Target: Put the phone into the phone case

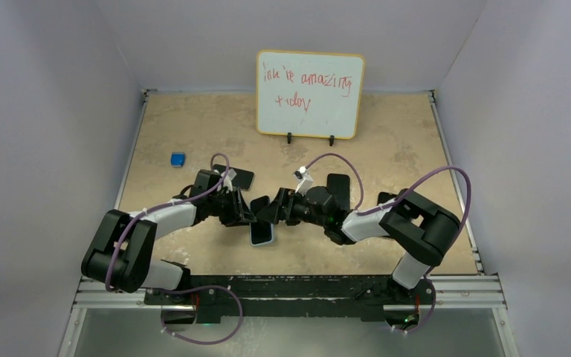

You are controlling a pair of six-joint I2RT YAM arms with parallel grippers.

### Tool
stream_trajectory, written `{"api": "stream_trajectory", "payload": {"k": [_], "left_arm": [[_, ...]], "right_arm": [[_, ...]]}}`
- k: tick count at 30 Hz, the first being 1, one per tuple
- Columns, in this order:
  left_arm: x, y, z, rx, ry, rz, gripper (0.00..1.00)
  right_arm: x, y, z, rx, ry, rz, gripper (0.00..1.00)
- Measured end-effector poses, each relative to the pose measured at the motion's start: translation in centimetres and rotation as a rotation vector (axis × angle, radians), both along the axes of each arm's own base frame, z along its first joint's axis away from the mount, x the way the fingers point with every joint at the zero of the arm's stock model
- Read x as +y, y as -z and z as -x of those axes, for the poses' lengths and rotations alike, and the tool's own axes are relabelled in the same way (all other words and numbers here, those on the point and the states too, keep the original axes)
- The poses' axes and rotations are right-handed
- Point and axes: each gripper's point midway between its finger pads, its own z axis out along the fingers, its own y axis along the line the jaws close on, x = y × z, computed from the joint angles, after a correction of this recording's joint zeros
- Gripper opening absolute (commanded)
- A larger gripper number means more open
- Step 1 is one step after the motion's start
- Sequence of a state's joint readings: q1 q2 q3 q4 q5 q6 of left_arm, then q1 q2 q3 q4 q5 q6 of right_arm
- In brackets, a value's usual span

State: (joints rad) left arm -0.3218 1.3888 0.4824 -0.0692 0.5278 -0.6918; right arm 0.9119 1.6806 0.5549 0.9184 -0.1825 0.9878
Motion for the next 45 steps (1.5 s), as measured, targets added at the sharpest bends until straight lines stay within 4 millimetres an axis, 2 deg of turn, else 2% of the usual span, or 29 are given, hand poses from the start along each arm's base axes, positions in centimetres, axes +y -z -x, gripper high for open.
{"api": "stream_trajectory", "payload": {"k": [5, 10, 15, 25, 29, 39, 45], "left_arm": [[0.0, 0.0, 0.0, 0.0, 0.001, -0.003, 0.31], [0.2, 0.0, 0.1, -0.002, -0.004, -0.014, 0.37], [0.5, 0.0, 0.1, 0.002, -0.015, -0.029, 0.38], [0.6, 0.0, 0.1, 0.004, -0.02, -0.037, 0.36], [0.6, 0.0, 0.1, 0.004, -0.02, -0.038, 0.35], [0.7, -0.2, 0.0, 0.005, -0.023, -0.043, 0.31], [0.9, -0.1, 0.1, 0.012, -0.028, -0.053, 0.3]], "right_arm": [[0.0, 0.0, 0.0, 0.0, 0.0, 0.0, 0.81], [0.1, -0.3, 0.0, -0.005, -0.003, -0.014, 0.8], [0.3, -0.6, 0.1, -0.005, -0.011, -0.027, 0.8], [0.4, -0.3, -0.1, 0.0, -0.009, -0.039, 0.78], [0.4, -0.4, -0.2, 0.0, -0.008, -0.041, 0.73], [0.6, -0.4, -0.3, 0.017, -0.004, -0.063, 0.72], [1.1, 0.7, -0.1, 0.052, -0.021, -0.054, 0.67]]}}
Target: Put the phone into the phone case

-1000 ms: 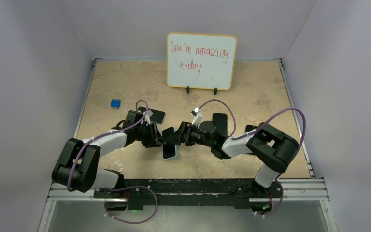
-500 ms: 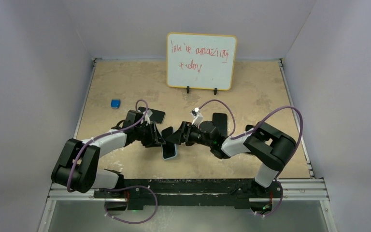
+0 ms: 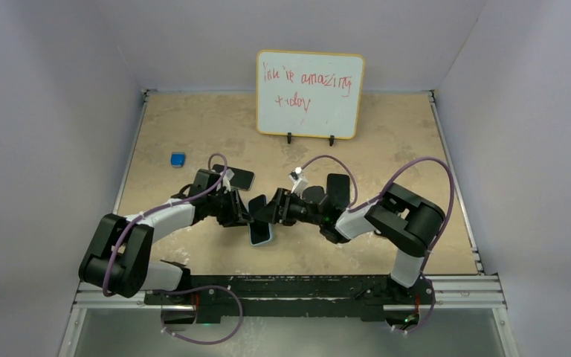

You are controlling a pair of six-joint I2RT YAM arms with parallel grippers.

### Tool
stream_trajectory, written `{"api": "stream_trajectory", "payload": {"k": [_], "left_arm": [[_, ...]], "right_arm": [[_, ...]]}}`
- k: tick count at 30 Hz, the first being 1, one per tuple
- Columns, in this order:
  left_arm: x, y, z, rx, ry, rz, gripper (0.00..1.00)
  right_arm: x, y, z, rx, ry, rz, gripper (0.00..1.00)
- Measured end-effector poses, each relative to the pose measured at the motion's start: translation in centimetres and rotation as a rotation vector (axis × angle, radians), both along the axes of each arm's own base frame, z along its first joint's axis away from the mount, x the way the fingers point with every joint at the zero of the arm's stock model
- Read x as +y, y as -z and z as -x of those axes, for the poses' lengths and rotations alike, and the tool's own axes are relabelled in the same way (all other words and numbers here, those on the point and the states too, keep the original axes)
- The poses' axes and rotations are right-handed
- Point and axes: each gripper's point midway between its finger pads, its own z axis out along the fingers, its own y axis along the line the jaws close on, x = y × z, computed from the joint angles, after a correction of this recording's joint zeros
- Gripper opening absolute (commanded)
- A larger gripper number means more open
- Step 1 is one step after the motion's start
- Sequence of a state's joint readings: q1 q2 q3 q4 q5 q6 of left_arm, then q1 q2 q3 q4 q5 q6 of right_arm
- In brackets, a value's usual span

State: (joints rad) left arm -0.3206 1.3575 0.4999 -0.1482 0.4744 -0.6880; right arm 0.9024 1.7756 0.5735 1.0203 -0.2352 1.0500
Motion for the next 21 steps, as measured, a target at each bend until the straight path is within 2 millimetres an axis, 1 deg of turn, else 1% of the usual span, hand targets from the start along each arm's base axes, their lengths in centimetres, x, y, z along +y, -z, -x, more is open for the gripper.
{"api": "stream_trajectory", "payload": {"k": [2, 5, 8, 9, 11, 13, 14, 16, 18, 21], "left_arm": [[0.1, 0.1, 0.0, 0.002, -0.002, -0.005, 0.3], [0.1, 0.1, 0.0, 0.003, -0.003, -0.007, 0.29], [0.1, 0.1, 0.0, 0.002, -0.004, -0.007, 0.29], [0.1, 0.0, 0.0, 0.002, -0.004, -0.007, 0.3], [0.2, 0.0, 0.1, 0.001, -0.005, -0.008, 0.31], [0.3, -0.1, 0.1, 0.0, -0.008, -0.013, 0.34], [0.4, -0.3, 0.2, -0.001, -0.01, -0.017, 0.35], [0.5, -0.6, 0.4, -0.002, -0.011, -0.019, 0.36], [0.5, -1.0, 0.5, -0.01, -0.01, -0.02, 0.39], [0.6, -2.1, 0.4, -0.033, -0.008, -0.019, 0.49]], "right_arm": [[0.3, 0.4, 0.1, 0.017, -0.012, 0.008, 0.63], [0.4, 0.7, 0.2, 0.03, -0.017, 0.024, 0.5], [0.2, 1.2, 0.1, 0.039, -0.011, 0.049, 0.33], [0.0, 1.6, 0.1, 0.046, -0.002, 0.062, 0.23], [-0.1, 1.9, 0.0, 0.055, 0.005, 0.077, 0.1], [-0.3, 2.1, 0.0, 0.073, 0.017, 0.083, 0.02], [-0.3, 2.0, 0.0, 0.072, 0.017, 0.083, 0.0], [-0.4, 2.1, 0.1, 0.07, 0.013, 0.098, 0.0], [-0.4, 2.0, 0.9, 0.069, -0.011, 0.11, 0.0], [-0.3, 1.2, 1.5, 0.051, -0.03, 0.112, 0.0]]}}
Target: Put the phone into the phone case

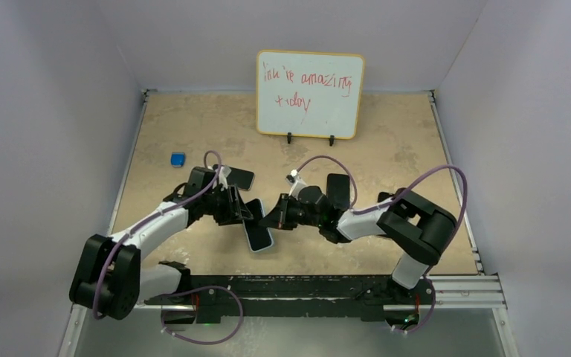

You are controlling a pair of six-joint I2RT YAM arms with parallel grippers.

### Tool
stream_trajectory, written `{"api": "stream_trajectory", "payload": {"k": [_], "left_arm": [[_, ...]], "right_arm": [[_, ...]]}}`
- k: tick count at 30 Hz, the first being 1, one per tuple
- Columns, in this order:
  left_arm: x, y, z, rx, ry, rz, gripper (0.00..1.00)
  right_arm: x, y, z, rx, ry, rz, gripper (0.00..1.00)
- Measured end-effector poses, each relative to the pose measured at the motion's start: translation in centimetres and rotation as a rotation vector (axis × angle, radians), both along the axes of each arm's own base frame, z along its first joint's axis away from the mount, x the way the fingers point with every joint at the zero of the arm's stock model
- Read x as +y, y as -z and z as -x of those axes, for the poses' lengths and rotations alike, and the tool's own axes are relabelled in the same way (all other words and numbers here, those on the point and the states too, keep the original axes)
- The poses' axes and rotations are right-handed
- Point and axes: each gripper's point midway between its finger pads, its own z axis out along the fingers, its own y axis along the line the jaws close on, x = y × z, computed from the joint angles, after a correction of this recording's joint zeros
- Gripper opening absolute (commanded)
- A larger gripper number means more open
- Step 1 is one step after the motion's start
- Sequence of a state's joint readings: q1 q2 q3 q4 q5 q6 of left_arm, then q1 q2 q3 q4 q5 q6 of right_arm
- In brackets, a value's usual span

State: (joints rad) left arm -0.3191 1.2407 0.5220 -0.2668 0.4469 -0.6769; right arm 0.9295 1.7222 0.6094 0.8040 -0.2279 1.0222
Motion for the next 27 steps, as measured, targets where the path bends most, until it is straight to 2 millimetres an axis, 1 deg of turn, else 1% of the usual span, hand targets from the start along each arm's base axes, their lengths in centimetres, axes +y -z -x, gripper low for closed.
{"api": "stream_trajectory", "payload": {"k": [2, 4, 7, 9, 12, 14, 16, 17, 18, 22, 24, 27], "left_arm": [[0.0, -1.1, -0.3, -0.032, 0.006, 0.01, 0.56], [0.0, -2.9, -0.8, -0.087, 0.009, 0.029, 0.64], [-0.2, -6.3, -1.3, -0.196, 0.023, 0.075, 0.72], [-0.6, -9.2, -1.4, -0.281, 0.04, 0.131, 0.77], [-1.5, -13.7, -1.2, -0.414, 0.086, 0.235, 0.82], [-2.1, -16.0, -0.7, -0.476, 0.115, 0.296, 0.83], [-2.6, -17.8, -0.3, -0.519, 0.141, 0.355, 0.83], [-2.8, -18.3, -0.2, -0.53, 0.15, 0.373, 0.83], [-3.1, -19.0, 0.0, -0.545, 0.162, 0.401, 0.82], [-3.9, -20.7, 0.4, -0.582, 0.197, 0.499, 0.79], [-4.3, -21.1, 0.7, -0.587, 0.212, 0.56, 0.75], [-4.7, -21.5, 1.3, -0.58, 0.229, 0.635, 0.69]], "right_arm": [[-0.1, -1.0, -0.1, -0.019, -0.004, -0.011, 0.0], [-0.4, -2.7, -0.4, -0.05, -0.002, -0.034, 0.0], [-1.5, -5.9, -0.8, -0.101, 0.005, -0.095, 0.0], [-2.8, -8.2, -1.1, -0.136, 0.016, -0.152, 0.0], [-4.7, -11.3, -1.4, -0.184, 0.031, -0.237, 0.0], [-5.5, -12.8, -1.3, -0.207, 0.034, -0.278, 0.0], [-5.8, -14.4, -0.5, -0.23, 0.009, -0.322, 0.0], [-5.8, -15.1, -0.1, -0.241, -0.005, -0.343, 0.0], [-6.0, -16.7, 0.6, -0.265, -0.031, -0.387, 0.0], [-6.1, -19.6, 2.0, -0.317, -0.086, -0.476, 0.0], [-6.2, -20.6, 2.6, -0.331, -0.109, -0.509, 0.0], [-6.1, -20.7, 2.9, -0.32, -0.128, -0.522, 0.0]]}}
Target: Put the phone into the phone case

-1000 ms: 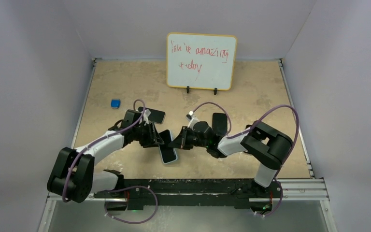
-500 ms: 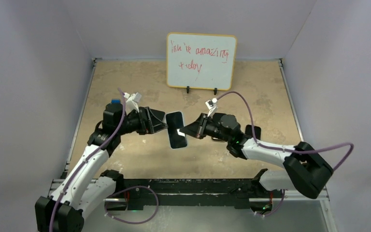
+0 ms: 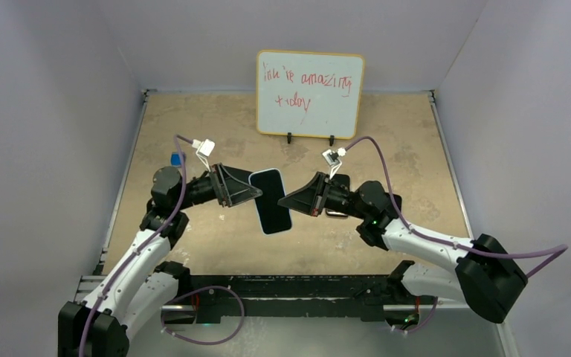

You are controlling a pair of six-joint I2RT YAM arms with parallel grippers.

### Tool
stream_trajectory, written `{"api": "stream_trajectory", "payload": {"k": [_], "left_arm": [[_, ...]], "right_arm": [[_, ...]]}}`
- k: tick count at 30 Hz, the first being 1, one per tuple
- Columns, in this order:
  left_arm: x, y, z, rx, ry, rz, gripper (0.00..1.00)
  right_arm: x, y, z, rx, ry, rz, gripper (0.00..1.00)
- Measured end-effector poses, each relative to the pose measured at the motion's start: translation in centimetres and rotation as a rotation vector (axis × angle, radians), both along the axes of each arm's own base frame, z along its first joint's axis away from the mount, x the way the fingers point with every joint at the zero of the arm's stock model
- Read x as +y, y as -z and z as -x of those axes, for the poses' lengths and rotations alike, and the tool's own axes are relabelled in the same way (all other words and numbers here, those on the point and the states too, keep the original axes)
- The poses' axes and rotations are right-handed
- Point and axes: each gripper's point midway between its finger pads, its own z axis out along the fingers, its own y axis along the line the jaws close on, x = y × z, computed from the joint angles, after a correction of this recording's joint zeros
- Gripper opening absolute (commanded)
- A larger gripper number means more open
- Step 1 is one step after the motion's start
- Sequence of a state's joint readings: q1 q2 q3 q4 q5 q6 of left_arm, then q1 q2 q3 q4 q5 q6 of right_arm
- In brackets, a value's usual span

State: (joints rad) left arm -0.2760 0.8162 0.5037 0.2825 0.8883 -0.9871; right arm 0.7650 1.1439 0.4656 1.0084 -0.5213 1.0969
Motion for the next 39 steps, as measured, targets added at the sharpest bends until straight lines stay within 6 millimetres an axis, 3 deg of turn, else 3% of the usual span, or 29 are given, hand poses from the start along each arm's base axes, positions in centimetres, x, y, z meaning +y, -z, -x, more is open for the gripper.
{"api": "stream_trajectory", "payload": {"k": [5, 8, 12, 17, 23, 27, 30, 36, 39], "left_arm": [[-0.3, -0.6, 0.3, 0.015, 0.031, 0.058, 0.47], [-0.4, -0.8, 0.4, 0.018, 0.043, 0.079, 0.21], [-0.5, 0.1, 0.4, 0.064, 0.05, 0.098, 0.0], [-0.5, 0.9, 0.4, 0.084, 0.057, 0.117, 0.0], [-0.5, 1.2, 0.3, 0.079, 0.051, 0.123, 0.0], [-0.5, 0.5, 0.0, 0.035, 0.044, 0.136, 0.0], [-0.5, 0.3, -0.2, 0.015, 0.038, 0.142, 0.0], [-0.5, 0.3, -0.8, 0.007, 0.021, 0.147, 0.0], [-0.5, 0.4, -1.0, 0.008, 0.016, 0.148, 0.0]], "right_arm": [[0.4, 0.9, 0.0, 0.021, -0.023, 0.015, 0.0], [0.6, 1.7, -0.1, 0.036, -0.025, 0.033, 0.02], [1.0, 2.6, -0.3, 0.05, -0.036, 0.062, 0.23], [1.1, 3.3, -0.3, 0.07, -0.046, 0.083, 0.67], [1.0, 3.4, -0.1, 0.062, -0.049, 0.092, 0.89], [0.9, 4.3, 0.1, 0.072, -0.055, 0.122, 0.9], [0.7, 5.3, 0.4, 0.091, -0.066, 0.146, 0.86], [0.9, 5.8, 1.1, 0.099, -0.095, 0.159, 0.61], [1.0, 6.1, 1.4, 0.11, -0.112, 0.166, 0.56]]}}
